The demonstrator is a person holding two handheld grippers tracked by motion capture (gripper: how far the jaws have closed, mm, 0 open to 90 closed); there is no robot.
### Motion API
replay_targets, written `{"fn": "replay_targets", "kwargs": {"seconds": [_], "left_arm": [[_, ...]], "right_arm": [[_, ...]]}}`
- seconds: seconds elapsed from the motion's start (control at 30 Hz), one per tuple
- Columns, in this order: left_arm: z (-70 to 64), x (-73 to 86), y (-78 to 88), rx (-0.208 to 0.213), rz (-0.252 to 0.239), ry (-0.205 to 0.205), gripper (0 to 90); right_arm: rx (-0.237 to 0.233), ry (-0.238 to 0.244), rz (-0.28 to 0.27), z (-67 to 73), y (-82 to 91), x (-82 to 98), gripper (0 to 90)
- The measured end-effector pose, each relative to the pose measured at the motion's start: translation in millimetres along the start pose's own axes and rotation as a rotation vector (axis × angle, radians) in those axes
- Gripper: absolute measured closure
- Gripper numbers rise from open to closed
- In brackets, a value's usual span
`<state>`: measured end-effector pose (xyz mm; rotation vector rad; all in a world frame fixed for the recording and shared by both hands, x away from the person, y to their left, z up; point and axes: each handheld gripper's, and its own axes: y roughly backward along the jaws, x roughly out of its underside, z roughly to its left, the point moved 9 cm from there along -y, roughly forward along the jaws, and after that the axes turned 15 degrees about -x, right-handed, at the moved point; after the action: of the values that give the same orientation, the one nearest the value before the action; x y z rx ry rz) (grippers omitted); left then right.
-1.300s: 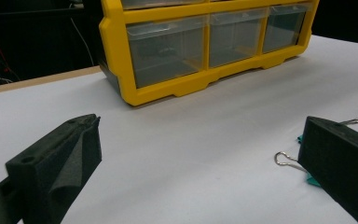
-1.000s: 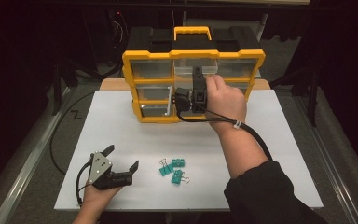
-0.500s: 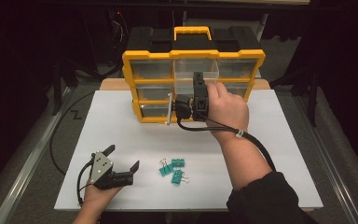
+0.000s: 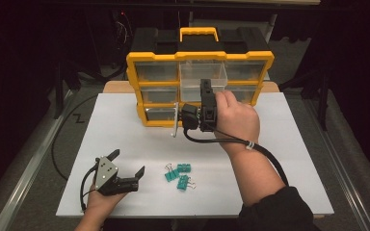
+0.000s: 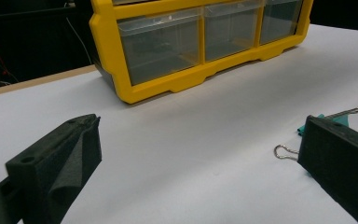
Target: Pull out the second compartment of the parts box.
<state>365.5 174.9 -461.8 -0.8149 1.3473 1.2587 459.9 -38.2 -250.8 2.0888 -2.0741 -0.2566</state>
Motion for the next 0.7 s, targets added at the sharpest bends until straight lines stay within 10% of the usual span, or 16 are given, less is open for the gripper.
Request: {"fn": "replay_targets", "kwargs": {"seconds": [0.7], "left_arm": [[-2.8, -2.2, 0.6, 0.014, -0.007, 0.004, 0.3]], "right_arm": [[0.016, 0.016, 0.006, 7.3, 8.1, -3.7, 80.4]]}}
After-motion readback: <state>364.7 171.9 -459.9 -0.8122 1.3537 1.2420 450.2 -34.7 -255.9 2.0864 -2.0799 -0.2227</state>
